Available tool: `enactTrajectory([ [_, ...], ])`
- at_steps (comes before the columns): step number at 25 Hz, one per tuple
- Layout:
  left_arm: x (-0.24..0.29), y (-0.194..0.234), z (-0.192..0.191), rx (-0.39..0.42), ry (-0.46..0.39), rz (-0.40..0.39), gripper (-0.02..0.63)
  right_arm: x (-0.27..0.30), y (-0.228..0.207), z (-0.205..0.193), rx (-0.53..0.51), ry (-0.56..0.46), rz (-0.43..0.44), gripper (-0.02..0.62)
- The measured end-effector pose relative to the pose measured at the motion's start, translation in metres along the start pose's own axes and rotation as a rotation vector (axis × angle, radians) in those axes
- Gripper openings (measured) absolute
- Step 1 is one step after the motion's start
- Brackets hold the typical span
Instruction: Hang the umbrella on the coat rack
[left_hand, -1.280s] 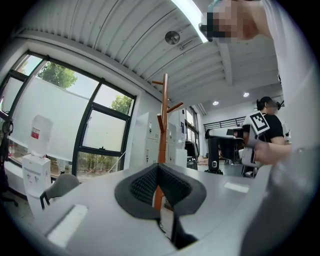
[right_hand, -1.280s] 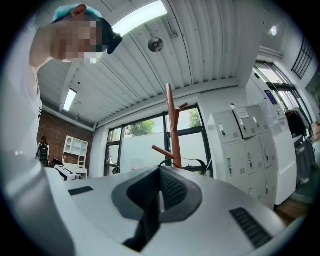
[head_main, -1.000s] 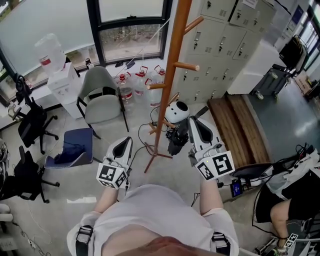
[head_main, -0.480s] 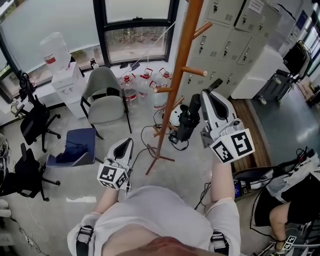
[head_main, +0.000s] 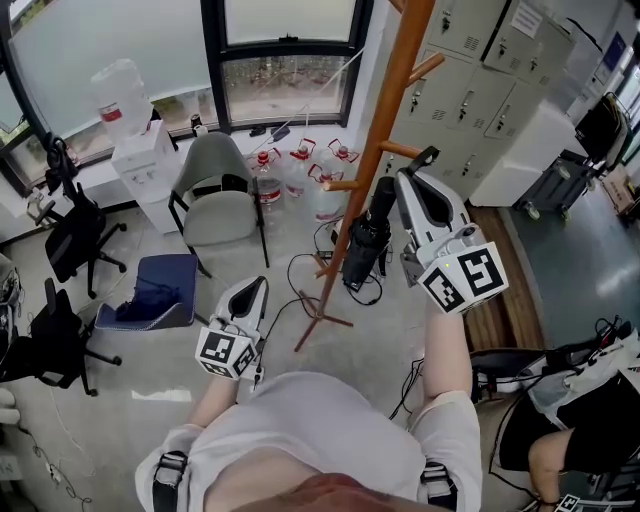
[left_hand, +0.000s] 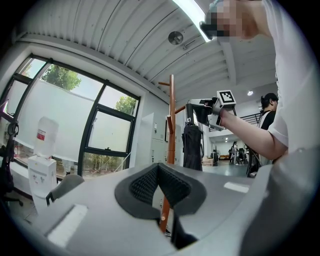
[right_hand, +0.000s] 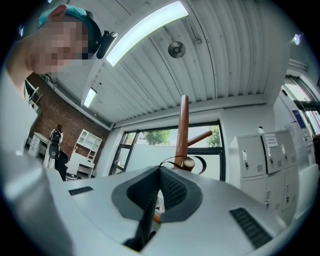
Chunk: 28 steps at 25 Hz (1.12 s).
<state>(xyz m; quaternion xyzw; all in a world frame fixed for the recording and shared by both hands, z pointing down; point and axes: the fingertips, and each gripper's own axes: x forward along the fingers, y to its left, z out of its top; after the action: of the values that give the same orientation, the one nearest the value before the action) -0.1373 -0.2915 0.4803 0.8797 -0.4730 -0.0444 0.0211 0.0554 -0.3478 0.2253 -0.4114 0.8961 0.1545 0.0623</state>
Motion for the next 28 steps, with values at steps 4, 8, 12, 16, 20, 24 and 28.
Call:
enactTrajectory([
  [4,-0.003,0.005,-0.002,-0.002,0.005,0.012,0.011,0.008,0.001,-0.01,0.013,0.018,0.01,0.008],
  [8,-0.004,0.007,-0.005,-0.006,0.011,0.016,0.011,0.011,0.001,-0.022,0.011,0.044,0.008,0.008],
  [12,-0.004,0.007,-0.005,-0.008,0.015,0.011,0.011,0.012,-0.002,-0.031,0.03,0.053,-0.002,0.008],
  [16,-0.003,0.006,-0.004,-0.011,0.018,0.006,0.011,0.011,0.0,-0.045,0.033,0.094,-0.005,0.008],
  [20,-0.001,0.0,-0.004,-0.008,0.018,-0.003,0.011,0.01,0.002,-0.061,0.037,0.135,0.0,0.008],
  [24,0.0,-0.003,-0.005,-0.007,0.024,-0.009,0.011,0.011,-0.003,-0.07,0.064,0.153,-0.012,0.008],
  [28,0.001,-0.003,-0.005,-0.009,0.03,-0.006,0.011,0.01,-0.012,-0.075,0.084,0.16,-0.04,0.008],
])
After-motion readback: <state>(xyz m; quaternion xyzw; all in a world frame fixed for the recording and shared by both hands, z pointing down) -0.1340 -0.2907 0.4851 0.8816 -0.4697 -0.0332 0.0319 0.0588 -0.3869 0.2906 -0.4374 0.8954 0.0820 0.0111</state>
